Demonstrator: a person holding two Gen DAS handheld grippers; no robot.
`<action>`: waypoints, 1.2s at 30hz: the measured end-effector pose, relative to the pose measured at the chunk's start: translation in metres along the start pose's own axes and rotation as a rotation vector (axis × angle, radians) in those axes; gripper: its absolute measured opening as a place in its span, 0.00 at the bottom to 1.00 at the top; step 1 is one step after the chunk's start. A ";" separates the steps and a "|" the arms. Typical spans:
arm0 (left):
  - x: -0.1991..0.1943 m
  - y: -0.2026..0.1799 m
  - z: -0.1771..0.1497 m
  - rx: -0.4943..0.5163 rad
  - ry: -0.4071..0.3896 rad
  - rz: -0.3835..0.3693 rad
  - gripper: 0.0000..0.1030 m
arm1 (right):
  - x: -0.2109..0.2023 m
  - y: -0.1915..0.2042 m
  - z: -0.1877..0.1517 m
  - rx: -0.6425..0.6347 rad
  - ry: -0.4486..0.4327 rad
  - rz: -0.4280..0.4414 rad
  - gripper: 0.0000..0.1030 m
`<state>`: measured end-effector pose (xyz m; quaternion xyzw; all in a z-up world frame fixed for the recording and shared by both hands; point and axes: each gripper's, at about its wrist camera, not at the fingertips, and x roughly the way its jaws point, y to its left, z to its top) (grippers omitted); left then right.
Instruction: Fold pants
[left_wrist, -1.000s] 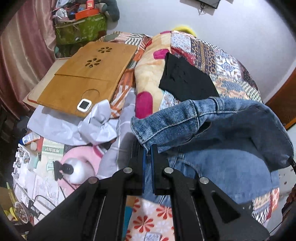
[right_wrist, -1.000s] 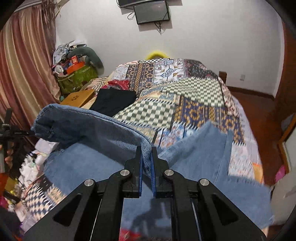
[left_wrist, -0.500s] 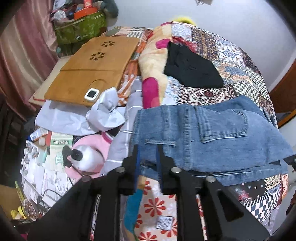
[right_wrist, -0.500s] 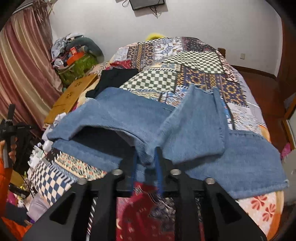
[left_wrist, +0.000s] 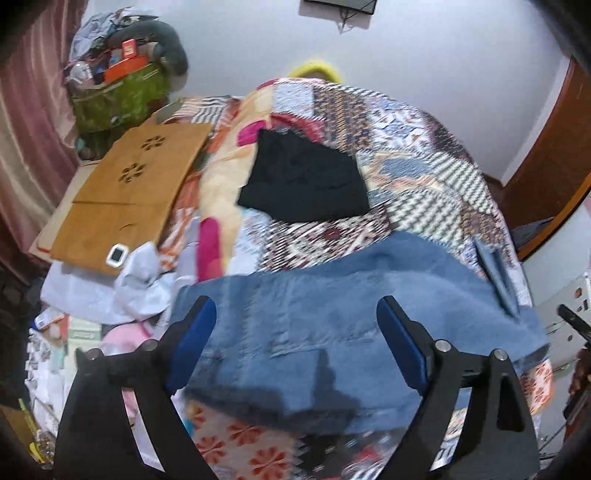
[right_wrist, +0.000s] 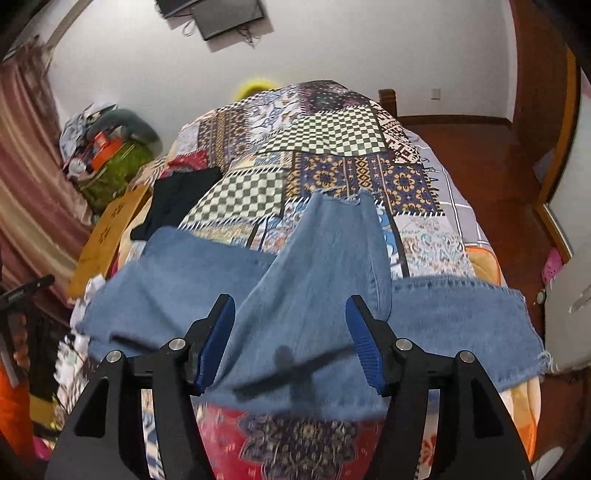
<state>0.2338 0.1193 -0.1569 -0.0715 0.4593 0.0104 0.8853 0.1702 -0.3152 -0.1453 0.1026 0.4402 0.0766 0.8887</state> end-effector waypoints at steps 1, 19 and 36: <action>0.002 -0.005 0.003 0.003 -0.001 -0.005 0.87 | 0.005 -0.002 0.006 -0.002 0.005 -0.003 0.57; 0.118 -0.070 0.028 0.101 0.136 0.007 0.87 | 0.169 -0.015 0.087 0.012 0.209 -0.034 0.57; 0.128 -0.087 0.013 0.182 0.159 0.039 0.87 | 0.195 -0.048 0.084 0.077 0.212 -0.077 0.05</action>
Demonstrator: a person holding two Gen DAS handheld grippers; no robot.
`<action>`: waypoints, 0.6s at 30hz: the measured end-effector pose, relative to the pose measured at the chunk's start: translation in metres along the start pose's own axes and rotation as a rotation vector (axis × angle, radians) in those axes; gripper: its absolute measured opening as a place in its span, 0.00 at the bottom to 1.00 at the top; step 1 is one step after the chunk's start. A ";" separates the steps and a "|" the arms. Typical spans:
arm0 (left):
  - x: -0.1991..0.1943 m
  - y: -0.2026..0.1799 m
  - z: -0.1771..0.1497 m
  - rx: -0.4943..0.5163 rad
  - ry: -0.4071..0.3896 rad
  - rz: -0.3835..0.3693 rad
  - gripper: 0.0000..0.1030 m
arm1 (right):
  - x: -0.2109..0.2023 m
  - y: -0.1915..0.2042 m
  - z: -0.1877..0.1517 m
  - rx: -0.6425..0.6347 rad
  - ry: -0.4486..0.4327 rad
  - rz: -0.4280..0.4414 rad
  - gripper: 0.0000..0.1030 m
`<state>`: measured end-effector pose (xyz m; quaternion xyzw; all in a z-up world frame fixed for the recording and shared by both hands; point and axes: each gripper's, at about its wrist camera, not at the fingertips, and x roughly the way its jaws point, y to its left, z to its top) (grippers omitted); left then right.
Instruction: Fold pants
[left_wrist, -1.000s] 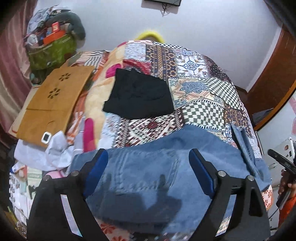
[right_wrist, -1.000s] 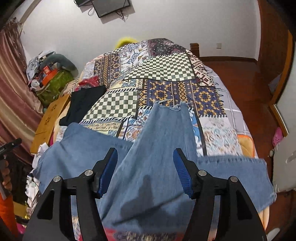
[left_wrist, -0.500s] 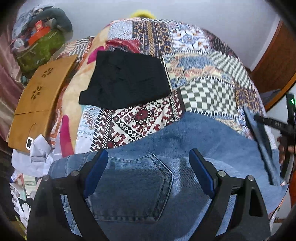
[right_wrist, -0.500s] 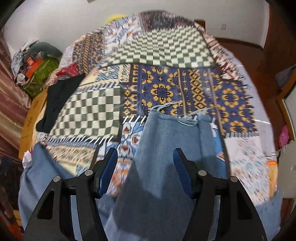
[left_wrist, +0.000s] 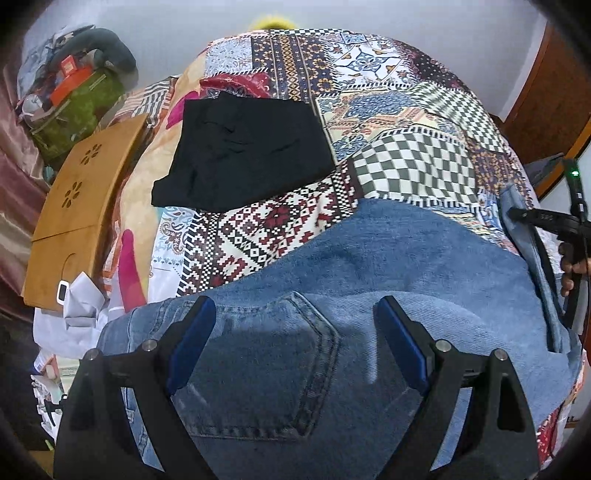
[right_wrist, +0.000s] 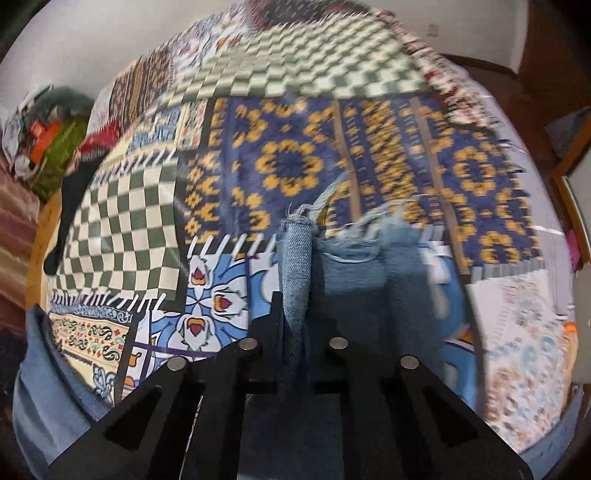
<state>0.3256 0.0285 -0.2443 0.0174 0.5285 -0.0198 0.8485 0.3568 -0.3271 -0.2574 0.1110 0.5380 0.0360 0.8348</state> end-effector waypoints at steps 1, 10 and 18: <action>-0.003 -0.002 0.000 0.003 0.000 -0.010 0.87 | -0.012 -0.004 0.000 0.002 -0.025 0.004 0.05; -0.017 -0.050 0.009 0.023 0.002 -0.116 0.87 | -0.183 -0.058 -0.005 0.032 -0.336 -0.007 0.04; -0.017 -0.139 -0.004 0.192 0.076 -0.190 0.87 | -0.299 -0.127 -0.037 0.110 -0.524 -0.065 0.04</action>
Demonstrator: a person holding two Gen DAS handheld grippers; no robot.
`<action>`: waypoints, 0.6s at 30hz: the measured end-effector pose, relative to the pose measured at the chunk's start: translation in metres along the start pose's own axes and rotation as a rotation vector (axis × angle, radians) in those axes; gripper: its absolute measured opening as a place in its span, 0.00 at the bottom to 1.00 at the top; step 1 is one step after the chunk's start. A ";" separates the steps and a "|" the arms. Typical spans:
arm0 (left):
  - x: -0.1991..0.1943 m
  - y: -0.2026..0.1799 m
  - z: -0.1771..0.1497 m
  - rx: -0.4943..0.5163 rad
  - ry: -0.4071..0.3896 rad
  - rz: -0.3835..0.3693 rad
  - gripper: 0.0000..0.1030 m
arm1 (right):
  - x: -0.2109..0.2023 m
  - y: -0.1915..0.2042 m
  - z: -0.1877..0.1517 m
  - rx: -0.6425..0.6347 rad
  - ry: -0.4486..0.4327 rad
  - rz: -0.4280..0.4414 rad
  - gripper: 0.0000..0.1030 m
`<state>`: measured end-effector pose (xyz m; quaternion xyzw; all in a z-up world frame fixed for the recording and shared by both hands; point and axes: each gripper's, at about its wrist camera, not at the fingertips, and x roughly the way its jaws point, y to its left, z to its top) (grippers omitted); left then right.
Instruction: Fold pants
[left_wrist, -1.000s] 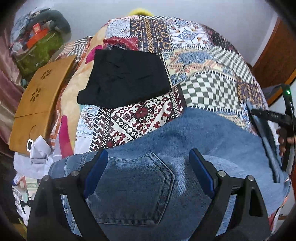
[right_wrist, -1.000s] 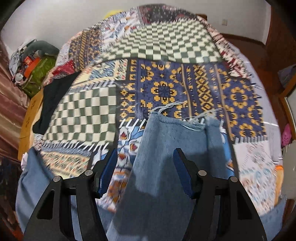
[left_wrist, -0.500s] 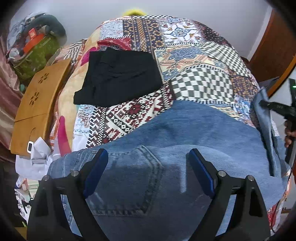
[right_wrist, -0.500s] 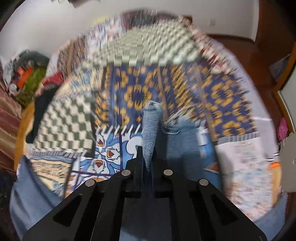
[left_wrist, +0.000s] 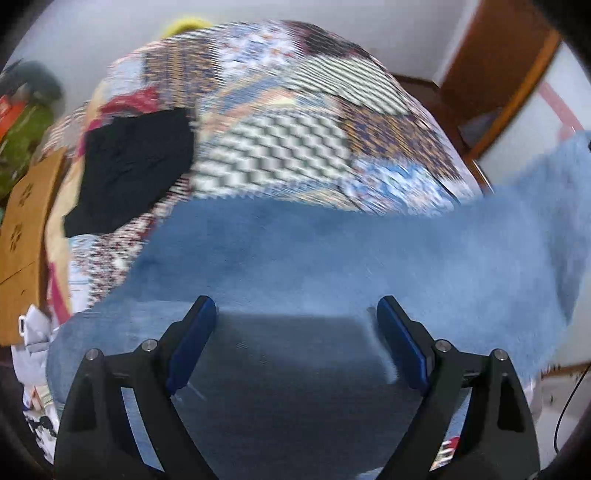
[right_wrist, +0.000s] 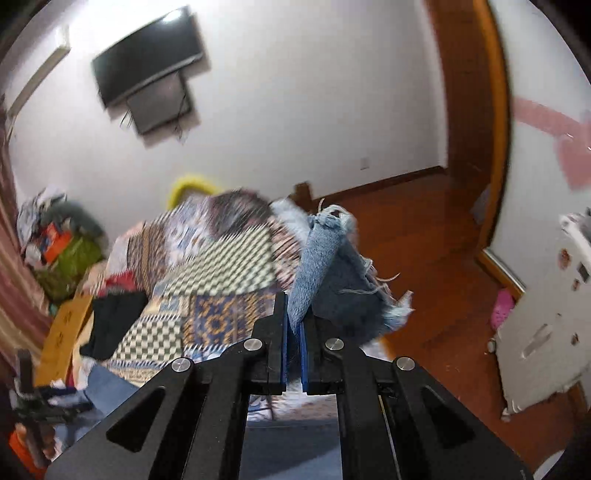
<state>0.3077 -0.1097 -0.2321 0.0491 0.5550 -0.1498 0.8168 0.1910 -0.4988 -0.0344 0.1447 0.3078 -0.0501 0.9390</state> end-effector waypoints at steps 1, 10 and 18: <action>0.002 -0.008 -0.001 0.011 0.005 0.004 0.87 | -0.003 -0.005 -0.005 0.011 0.007 0.005 0.04; 0.022 -0.057 -0.024 0.124 0.080 0.018 0.87 | 0.022 -0.048 -0.091 0.000 0.186 -0.091 0.04; 0.027 -0.060 -0.028 0.140 0.068 0.041 0.87 | 0.042 -0.083 -0.159 0.103 0.343 -0.104 0.05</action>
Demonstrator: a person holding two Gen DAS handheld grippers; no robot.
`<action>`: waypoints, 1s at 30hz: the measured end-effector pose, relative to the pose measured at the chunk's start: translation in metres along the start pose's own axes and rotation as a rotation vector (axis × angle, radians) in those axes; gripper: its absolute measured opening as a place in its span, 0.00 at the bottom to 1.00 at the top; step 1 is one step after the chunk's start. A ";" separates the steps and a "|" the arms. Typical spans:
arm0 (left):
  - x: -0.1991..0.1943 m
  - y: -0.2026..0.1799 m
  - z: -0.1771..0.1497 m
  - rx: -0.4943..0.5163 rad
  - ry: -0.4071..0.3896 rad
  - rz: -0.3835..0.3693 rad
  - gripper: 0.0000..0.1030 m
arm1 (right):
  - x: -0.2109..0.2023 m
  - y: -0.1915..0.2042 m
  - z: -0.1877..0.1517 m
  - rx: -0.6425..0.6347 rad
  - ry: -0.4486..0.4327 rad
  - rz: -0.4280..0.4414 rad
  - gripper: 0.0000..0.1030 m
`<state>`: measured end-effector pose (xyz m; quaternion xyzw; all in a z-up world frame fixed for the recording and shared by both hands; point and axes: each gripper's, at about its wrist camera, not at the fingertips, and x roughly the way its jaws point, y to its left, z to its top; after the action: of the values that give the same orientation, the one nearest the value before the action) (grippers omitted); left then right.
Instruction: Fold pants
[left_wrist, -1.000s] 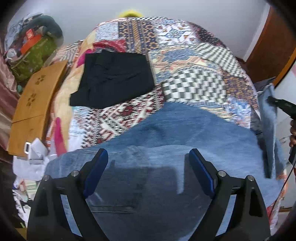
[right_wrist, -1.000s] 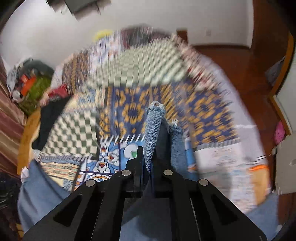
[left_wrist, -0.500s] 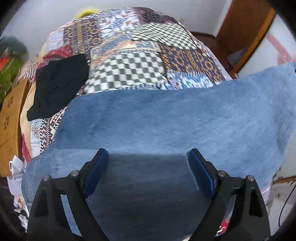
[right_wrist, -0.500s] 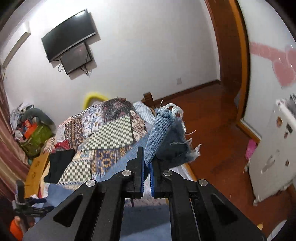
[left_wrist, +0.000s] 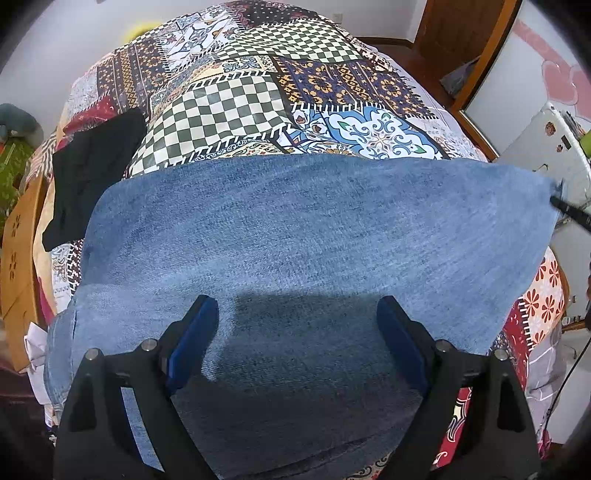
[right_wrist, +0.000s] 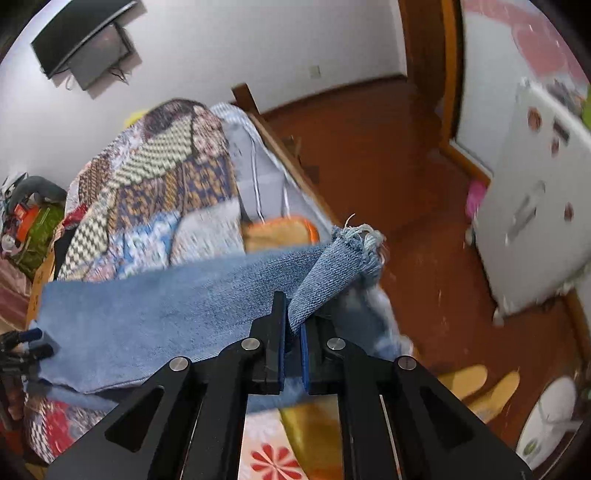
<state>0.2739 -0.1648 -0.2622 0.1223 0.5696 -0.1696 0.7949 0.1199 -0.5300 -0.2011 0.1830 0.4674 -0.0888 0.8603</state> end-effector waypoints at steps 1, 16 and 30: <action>0.001 -0.001 0.000 0.001 -0.003 0.003 0.87 | 0.002 -0.003 -0.003 -0.003 0.015 -0.006 0.05; -0.048 0.030 -0.004 -0.086 -0.155 -0.032 0.87 | -0.053 0.059 -0.003 -0.242 -0.061 -0.070 0.43; -0.152 0.177 -0.064 -0.320 -0.441 0.156 0.87 | -0.073 0.273 0.011 -0.558 -0.180 0.240 0.45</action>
<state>0.2460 0.0419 -0.1383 -0.0013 0.3914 -0.0384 0.9194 0.1768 -0.2847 -0.0715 -0.0146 0.3708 0.1292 0.9196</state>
